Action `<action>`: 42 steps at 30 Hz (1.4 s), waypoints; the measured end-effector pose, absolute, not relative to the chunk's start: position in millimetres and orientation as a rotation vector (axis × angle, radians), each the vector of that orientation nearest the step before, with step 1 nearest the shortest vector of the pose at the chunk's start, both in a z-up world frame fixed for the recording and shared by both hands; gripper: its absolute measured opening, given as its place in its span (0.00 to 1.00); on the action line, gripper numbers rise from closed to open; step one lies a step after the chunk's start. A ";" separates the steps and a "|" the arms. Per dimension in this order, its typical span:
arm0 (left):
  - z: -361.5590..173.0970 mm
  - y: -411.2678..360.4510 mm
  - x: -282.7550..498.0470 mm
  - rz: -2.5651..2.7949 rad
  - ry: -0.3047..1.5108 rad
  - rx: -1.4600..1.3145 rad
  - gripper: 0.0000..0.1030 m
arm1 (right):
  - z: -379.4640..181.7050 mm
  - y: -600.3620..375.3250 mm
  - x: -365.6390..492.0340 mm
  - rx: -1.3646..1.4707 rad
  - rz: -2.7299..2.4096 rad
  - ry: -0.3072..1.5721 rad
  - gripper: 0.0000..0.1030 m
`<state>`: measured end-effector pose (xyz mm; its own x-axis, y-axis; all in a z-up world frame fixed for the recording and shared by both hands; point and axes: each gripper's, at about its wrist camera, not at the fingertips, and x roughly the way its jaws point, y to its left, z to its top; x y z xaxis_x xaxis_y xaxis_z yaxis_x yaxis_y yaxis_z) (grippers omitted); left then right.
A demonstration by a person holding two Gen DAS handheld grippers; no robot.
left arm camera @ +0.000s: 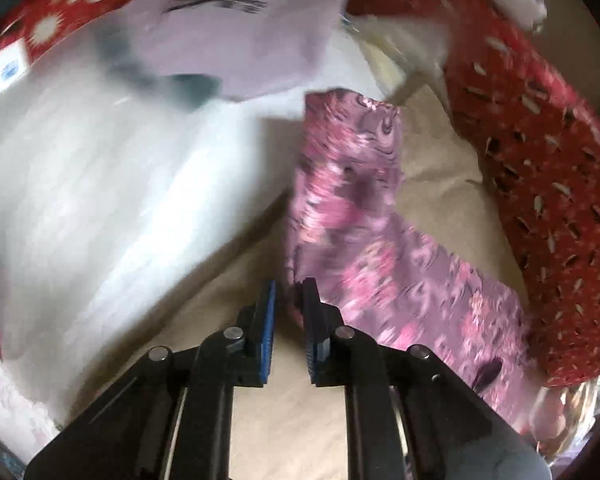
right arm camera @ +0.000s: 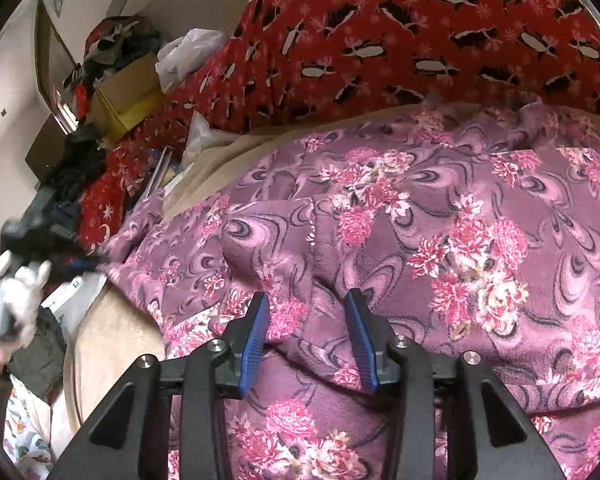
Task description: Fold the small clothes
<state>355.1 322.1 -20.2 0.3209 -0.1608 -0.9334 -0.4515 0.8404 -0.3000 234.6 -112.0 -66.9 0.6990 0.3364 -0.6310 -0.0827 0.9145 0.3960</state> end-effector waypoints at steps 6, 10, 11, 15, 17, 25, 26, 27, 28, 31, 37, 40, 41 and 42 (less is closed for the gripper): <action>-16.1 361.3 330.8 0.202 1.204 -0.663 0.11 | -66.8 -111.7 233.6 0.351 0.237 0.765 0.41; -5.3 340.0 366.5 0.103 1.159 -0.672 0.48 | -66.8 -112.1 233.3 0.353 0.239 0.765 0.41; -6.8 332.2 377.2 0.102 1.153 -0.645 0.55 | -66.8 -112.2 233.1 0.354 0.240 0.764 0.41; -33.4 318.7 405.7 0.157 1.221 -0.600 0.62 | -67.3 -114.2 232.8 0.370 0.249 0.761 0.41; -53.0 315.5 412.6 0.147 1.270 -0.659 0.61 | -67.5 -115.8 233.1 0.382 0.255 0.758 0.41; -6.6 294.7 405.6 0.147 1.097 -0.670 0.02 | -67.5 -117.9 235.0 0.395 0.262 0.765 0.41; 0.7 287.2 406.3 0.131 1.083 -0.659 0.02 | -66.5 -116.9 235.6 0.392 0.260 0.773 0.42; 10.1 275.4 405.4 0.105 1.066 -0.644 0.02 | -64.5 -115.8 237.4 0.387 0.256 0.790 0.42; 16.7 264.7 406.3 0.079 1.057 -0.629 0.02 | -60.9 -114.9 240.0 0.380 0.252 0.813 0.42; 36.1 228.6 404.9 0.005 1.036 -0.588 0.02 | -47.6 -116.2 240.4 0.362 0.237 0.804 0.41; 57.2 163.7 390.5 -0.123 1.034 -0.538 0.02 | -32.8 -139.8 235.0 0.288 0.149 0.802 0.42; 56.7 122.7 387.0 -0.175 1.058 -0.500 0.02 | -30.6 -159.1 229.3 0.246 0.095 0.822 0.41; 55.9 109.6 385.8 -0.189 1.066 -0.488 0.02 | -29.3 -165.6 226.4 0.228 0.071 0.821 0.41; 54.9 100.4 386.0 -0.197 1.072 -0.480 0.02 | -27.8 -173.2 222.8 0.180 0.018 0.821 0.41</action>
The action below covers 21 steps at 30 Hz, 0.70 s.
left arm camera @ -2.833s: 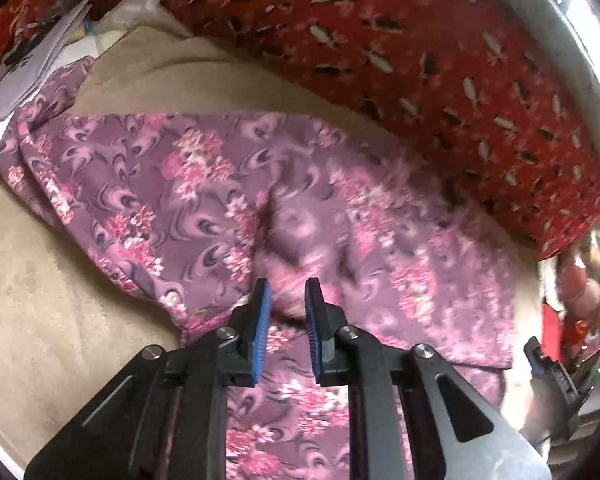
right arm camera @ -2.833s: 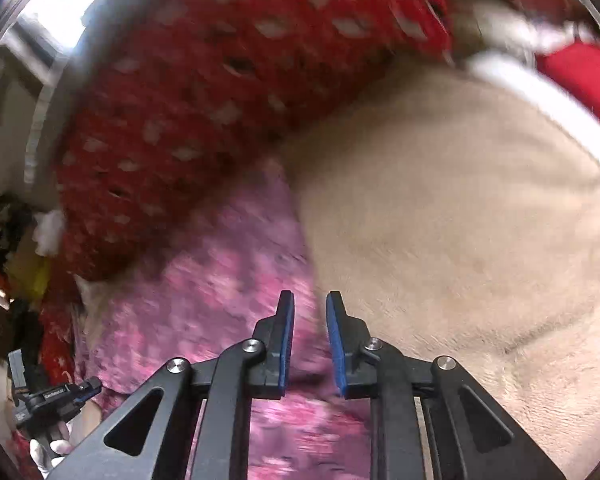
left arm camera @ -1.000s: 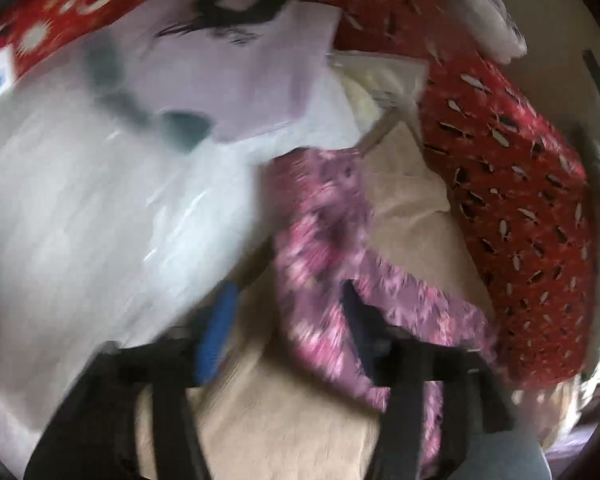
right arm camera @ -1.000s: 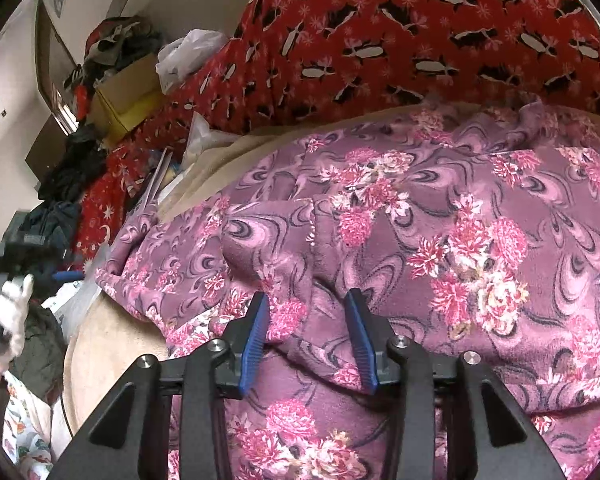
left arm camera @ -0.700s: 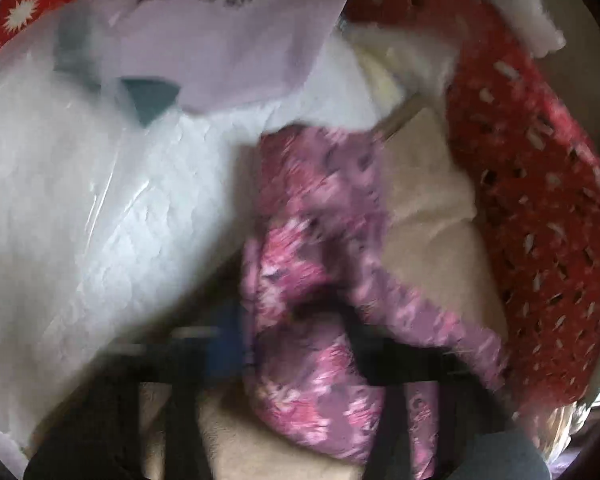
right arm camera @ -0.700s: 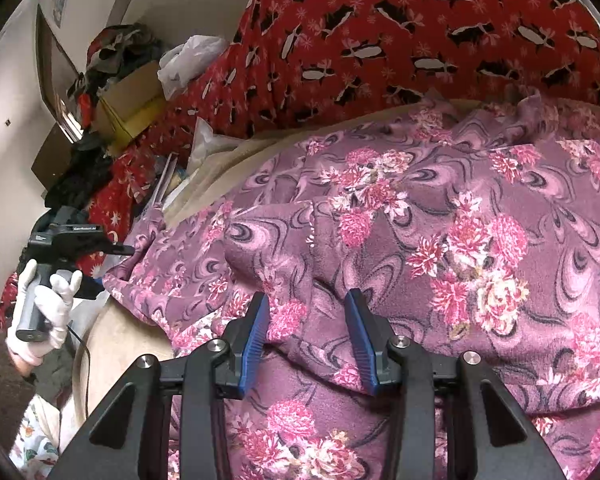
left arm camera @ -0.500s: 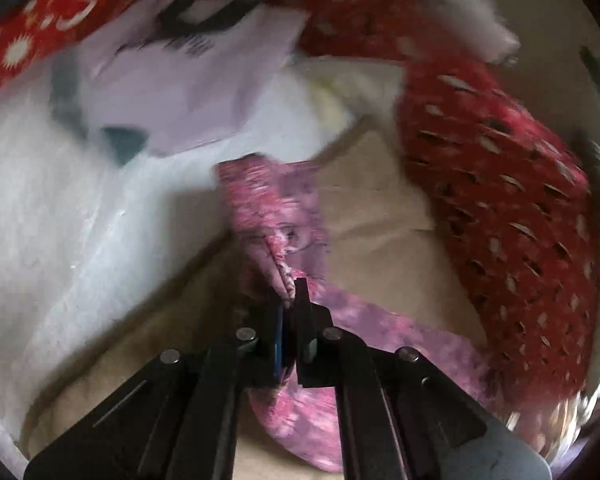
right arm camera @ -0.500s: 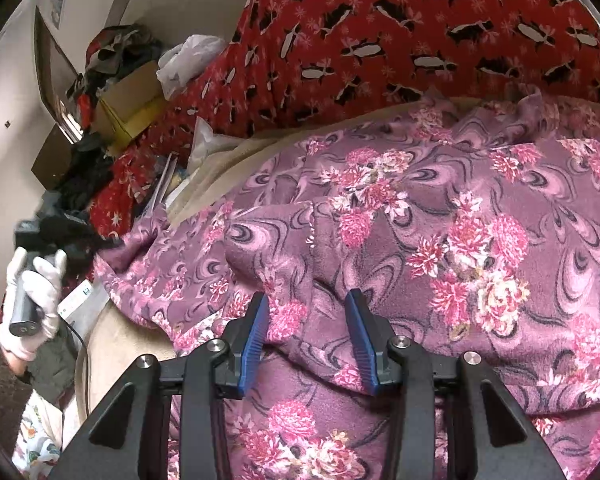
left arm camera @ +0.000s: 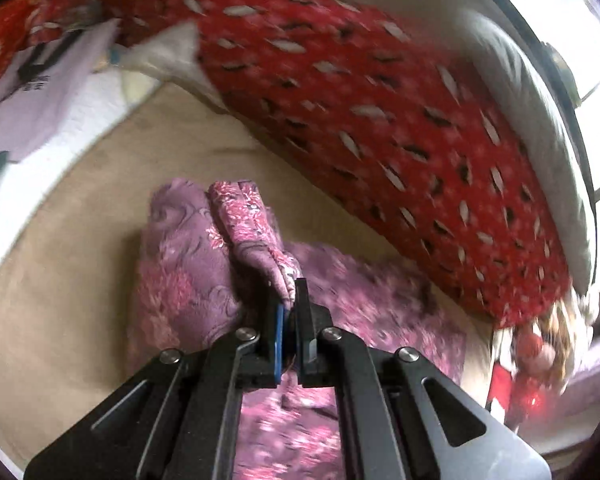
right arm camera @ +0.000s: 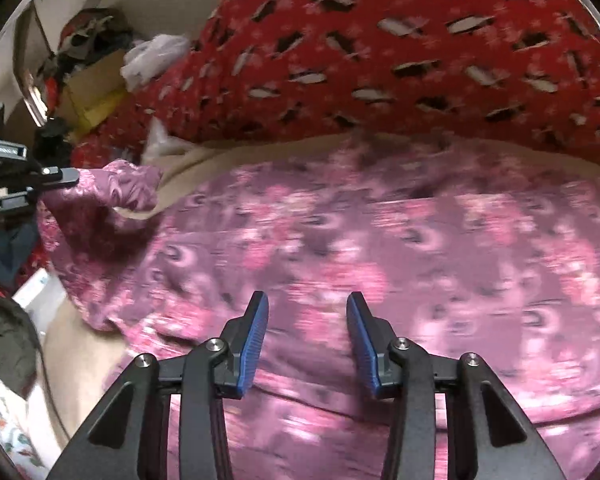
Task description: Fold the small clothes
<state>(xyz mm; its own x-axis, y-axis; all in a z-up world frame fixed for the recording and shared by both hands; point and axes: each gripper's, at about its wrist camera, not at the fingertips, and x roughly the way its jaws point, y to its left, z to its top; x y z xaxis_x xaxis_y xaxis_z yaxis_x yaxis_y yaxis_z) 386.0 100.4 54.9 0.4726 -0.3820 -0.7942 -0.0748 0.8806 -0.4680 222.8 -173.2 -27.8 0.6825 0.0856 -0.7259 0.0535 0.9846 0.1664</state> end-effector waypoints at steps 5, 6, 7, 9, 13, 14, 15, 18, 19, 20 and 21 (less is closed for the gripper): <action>46.5 38.0 382.6 -0.270 1.123 -0.465 0.02 | -46.2 -205.0 212.1 0.079 -0.071 0.857 0.45; 44.8 23.3 381.4 -0.287 1.133 -0.460 0.02 | -47.4 -209.3 206.4 0.092 -0.043 0.820 0.46; 43.4 11.7 380.2 -0.300 1.136 -0.451 0.02 | -49.8 -214.1 202.2 0.116 -0.016 0.801 0.47; 40.0 -6.7 375.9 -0.318 1.132 -0.423 0.02 | -51.4 -223.5 198.6 0.175 0.013 0.778 0.47; 8.8 -37.1 367.3 -0.336 1.194 -0.394 0.02 | -52.7 -235.5 197.3 0.251 0.053 0.762 0.48; -8.6 -42.0 367.2 -0.324 1.244 -0.400 0.02 | -52.9 -237.0 197.3 0.260 0.059 0.759 0.48; -27.5 -45.3 367.4 -0.308 1.298 -0.405 0.02 | -52.6 -237.3 197.1 0.267 0.062 0.756 0.48; -56.3 -42.3 365.7 -0.280 1.347 -0.430 0.03 | -52.5 -237.7 194.8 0.280 0.070 0.752 0.48; -54.1 -39.4 364.3 -0.289 1.338 -0.442 0.03 | -52.2 -238.4 195.0 0.285 0.072 0.752 0.48; -50.3 -36.0 362.1 -0.301 1.336 -0.453 0.03 | -51.6 -238.7 195.3 0.289 0.074 0.752 0.48; -43.9 -31.8 358.4 -0.315 1.335 -0.463 0.04 | -50.8 -238.2 194.6 0.293 0.075 0.753 0.48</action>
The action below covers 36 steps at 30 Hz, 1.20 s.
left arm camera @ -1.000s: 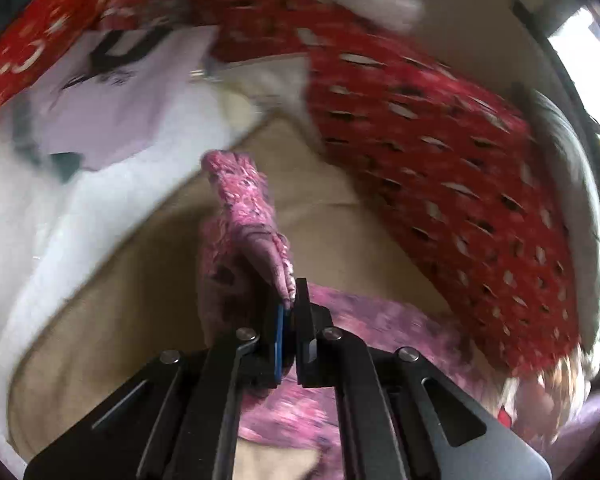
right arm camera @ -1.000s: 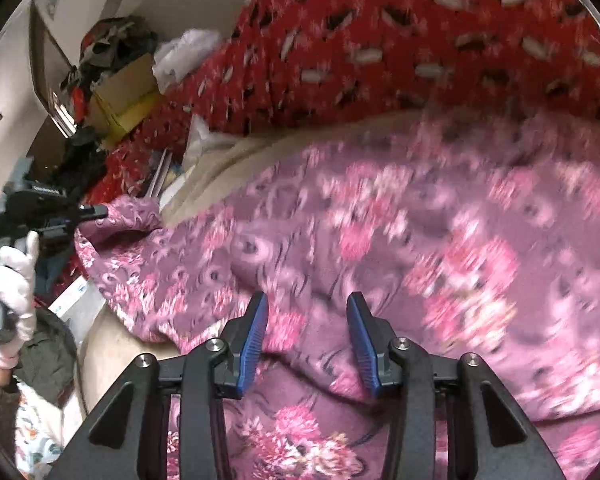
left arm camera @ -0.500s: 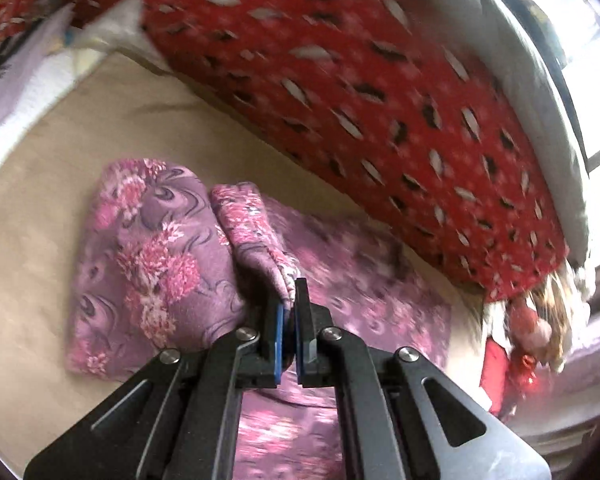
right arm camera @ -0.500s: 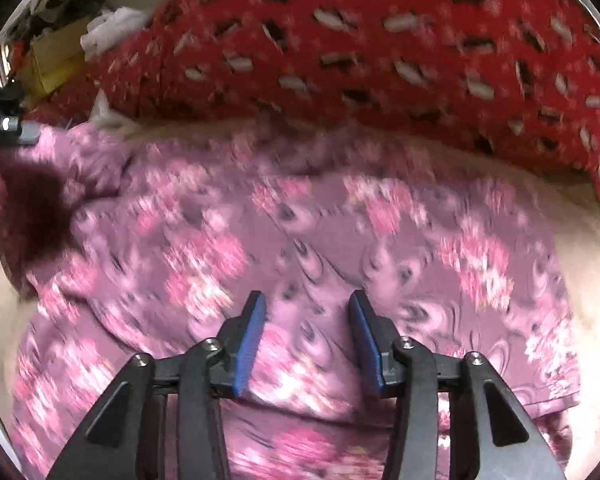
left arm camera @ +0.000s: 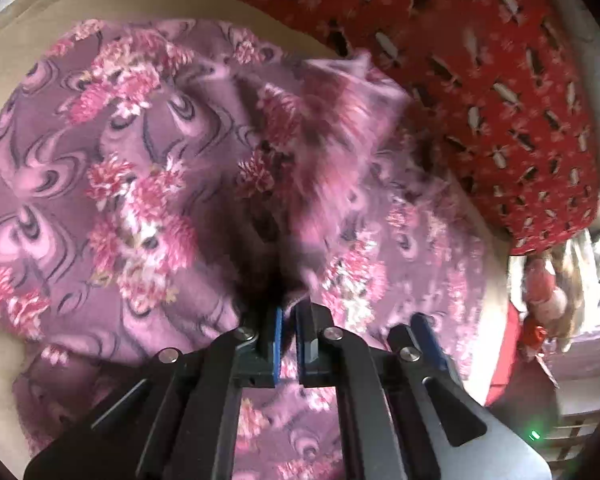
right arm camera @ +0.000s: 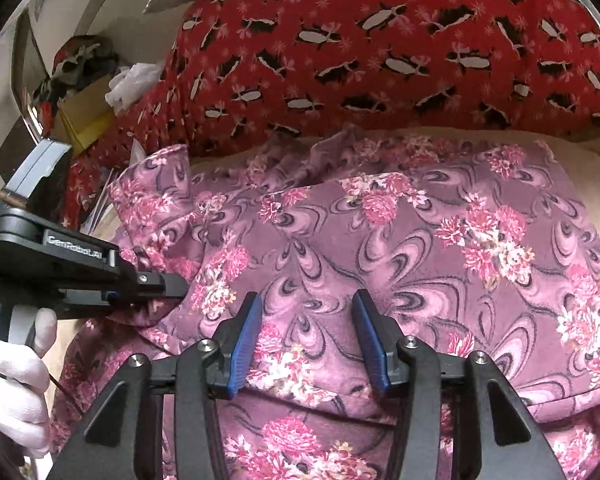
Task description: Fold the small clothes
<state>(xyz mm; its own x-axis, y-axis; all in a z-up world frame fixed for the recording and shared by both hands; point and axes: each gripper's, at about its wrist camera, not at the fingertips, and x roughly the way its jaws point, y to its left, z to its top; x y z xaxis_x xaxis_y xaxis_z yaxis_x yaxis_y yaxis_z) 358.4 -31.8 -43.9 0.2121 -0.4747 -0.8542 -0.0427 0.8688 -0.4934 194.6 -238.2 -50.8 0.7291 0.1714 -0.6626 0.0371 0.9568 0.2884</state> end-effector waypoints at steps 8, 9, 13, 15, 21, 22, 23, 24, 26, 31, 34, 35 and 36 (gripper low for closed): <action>-20.3 45.6 306.1 -0.311 1.214 -0.604 0.39 | -22.6 -228.9 214.6 0.420 0.136 0.769 0.51; -26.8 56.4 306.4 -0.291 1.220 -0.644 0.39 | -14.0 -218.7 220.7 0.424 0.171 0.754 0.53; -54.2 81.6 317.4 -0.238 1.266 -0.779 0.39 | 1.8 -171.2 243.1 0.335 0.249 0.764 0.66; -62.1 85.0 319.3 -0.234 1.275 -0.818 0.39 | 2.5 -148.6 257.9 0.244 0.218 0.786 0.65; -54.1 75.4 320.7 -0.241 1.277 -0.803 0.39 | -6.8 -153.8 278.4 0.287 0.226 0.841 0.13; -50.7 73.7 321.2 -0.237 1.277 -0.793 0.39 | -2.8 -168.0 271.4 0.341 0.247 0.808 0.11; -47.0 71.7 320.7 -0.234 1.279 -0.789 0.39 | 0.7 -181.3 265.2 0.378 0.246 0.789 0.11; -44.6 72.9 321.2 -0.234 1.278 -0.791 0.39 | 3.9 -197.0 257.1 0.418 0.239 0.769 0.11; -39.7 70.2 320.4 -0.231 1.278 -0.778 0.39 | 7.5 -230.4 236.3 0.495 0.220 0.737 0.11; -36.3 64.1 315.2 -0.212 1.289 -0.757 0.39 | -1.4 -305.2 187.5 0.639 0.098 0.699 0.06; -34.7 64.1 310.5 -0.206 1.292 -0.754 0.39 | -24.2 -339.6 164.3 0.744 0.034 0.719 0.06; -33.8 64.7 309.5 -0.207 1.290 -0.760 0.39 | -33.3 -349.0 157.9 0.792 0.028 0.728 0.06; -33.4 64.8 309.7 -0.205 1.288 -0.766 0.39 | -38.9 -354.4 155.1 0.833 0.029 0.723 0.06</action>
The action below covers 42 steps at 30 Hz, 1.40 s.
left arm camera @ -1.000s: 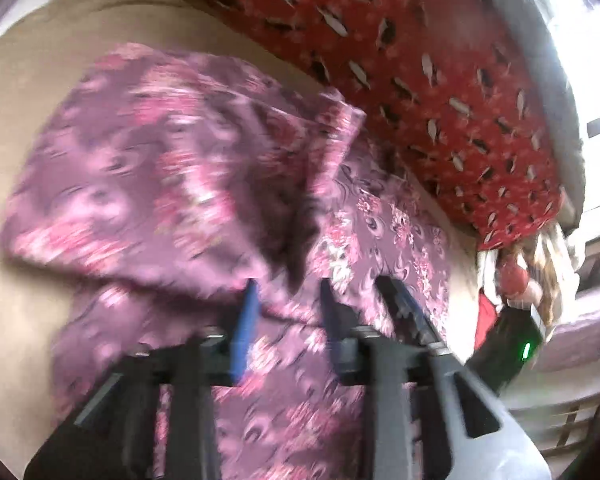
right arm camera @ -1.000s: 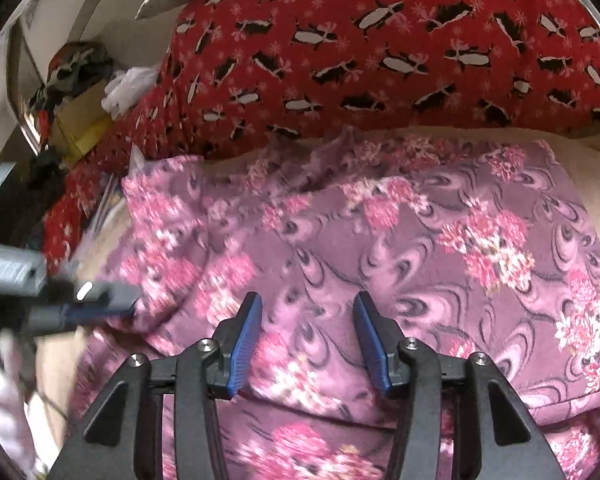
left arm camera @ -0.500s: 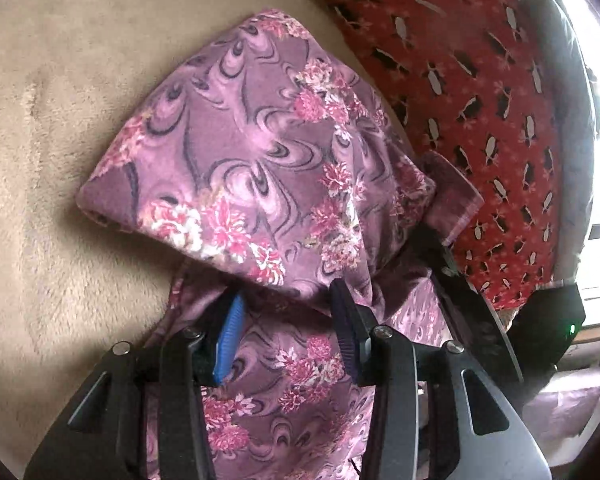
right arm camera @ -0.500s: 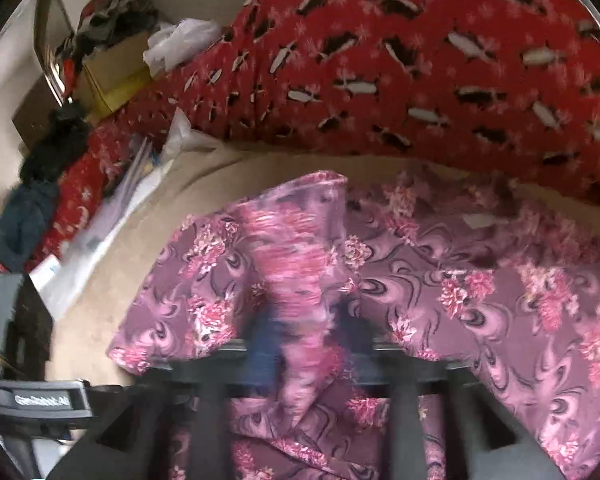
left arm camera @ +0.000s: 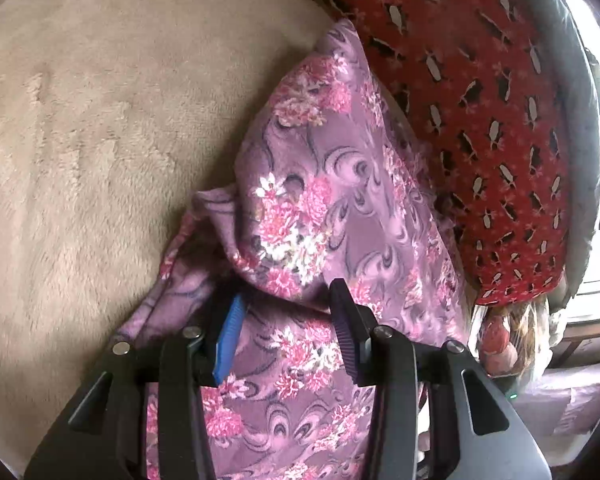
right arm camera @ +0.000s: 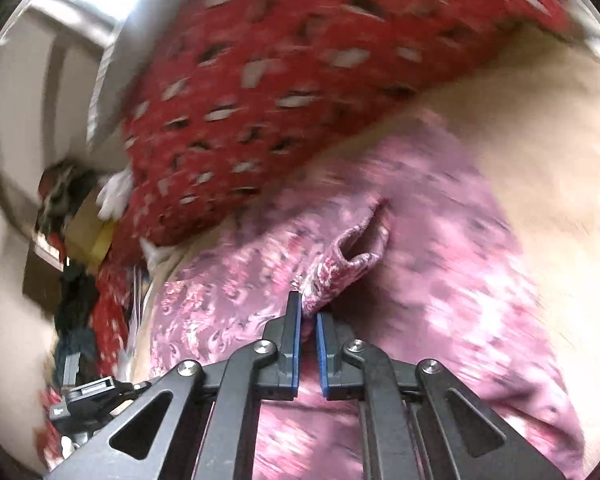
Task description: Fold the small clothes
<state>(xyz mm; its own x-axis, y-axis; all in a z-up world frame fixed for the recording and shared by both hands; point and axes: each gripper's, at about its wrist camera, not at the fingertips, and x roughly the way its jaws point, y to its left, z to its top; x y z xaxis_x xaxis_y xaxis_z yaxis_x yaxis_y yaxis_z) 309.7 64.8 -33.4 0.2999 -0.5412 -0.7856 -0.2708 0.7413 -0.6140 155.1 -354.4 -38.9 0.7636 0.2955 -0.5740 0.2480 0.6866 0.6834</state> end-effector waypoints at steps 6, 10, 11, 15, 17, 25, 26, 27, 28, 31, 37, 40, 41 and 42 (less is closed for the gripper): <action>-37.6 63.7 315.8 -0.180 1.287 -0.800 0.39 | -51.4 -378.8 155.0 1.047 -0.004 0.659 0.41; -37.7 61.3 324.4 -0.180 1.290 -0.842 0.37 | -35.6 -371.2 182.5 0.944 0.029 0.711 0.09; -34.4 59.2 326.0 -0.183 1.281 -0.828 0.37 | -26.4 -370.1 181.5 0.910 0.035 0.687 0.06; -32.1 55.2 332.7 -0.142 1.274 -0.729 0.37 | -7.7 -384.7 154.3 0.862 -0.004 0.555 0.06; -46.1 55.8 337.6 -0.112 1.325 -0.730 0.37 | -29.2 -405.1 145.5 0.902 -0.101 0.608 0.06; -1.6 33.6 304.6 -0.186 1.224 -0.498 0.35 | -2.7 -401.4 105.3 0.765 -0.141 0.605 0.15; -0.9 26.9 305.3 -0.178 1.218 -0.453 0.35 | -3.0 -399.5 103.8 0.769 -0.119 0.599 0.15; -2.7 17.0 309.3 -0.165 1.222 -0.400 0.35 | -6.4 -394.9 106.5 0.773 -0.083 0.625 0.16; -10.5 6.3 314.3 -0.141 1.244 -0.330 0.35 | -17.2 -387.2 112.8 0.756 -0.064 0.694 0.16; -33.3 -13.1 321.5 -0.114 1.341 -0.195 0.36 | -57.2 -374.7 129.1 0.723 -0.047 0.935 0.12; -22.3 -12.1 276.7 -0.195 1.388 -0.088 0.35 | -49.3 -362.0 86.5 0.666 -0.030 1.040 0.16; -22.5 1.9 241.1 -0.227 1.427 -0.042 0.35 | -44.9 -342.5 45.3 0.570 0.001 1.107 0.18; -23.4 6.1 231.3 -0.234 1.441 -0.028 0.35 | -44.9 -337.9 31.5 0.552 0.008 1.122 0.22; -23.9 11.3 220.2 -0.243 1.450 -0.016 0.36 | -43.3 -330.8 16.4 0.526 0.016 1.137 0.25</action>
<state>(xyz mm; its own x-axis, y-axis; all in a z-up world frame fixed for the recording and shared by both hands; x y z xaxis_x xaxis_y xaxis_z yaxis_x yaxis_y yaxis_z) 220.2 11.3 -23.9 0.1002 -0.1737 -0.9797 0.1550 0.9753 -0.1571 16.4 -330.8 -43.3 0.4334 0.2744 -0.8584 0.2497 0.8787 0.4069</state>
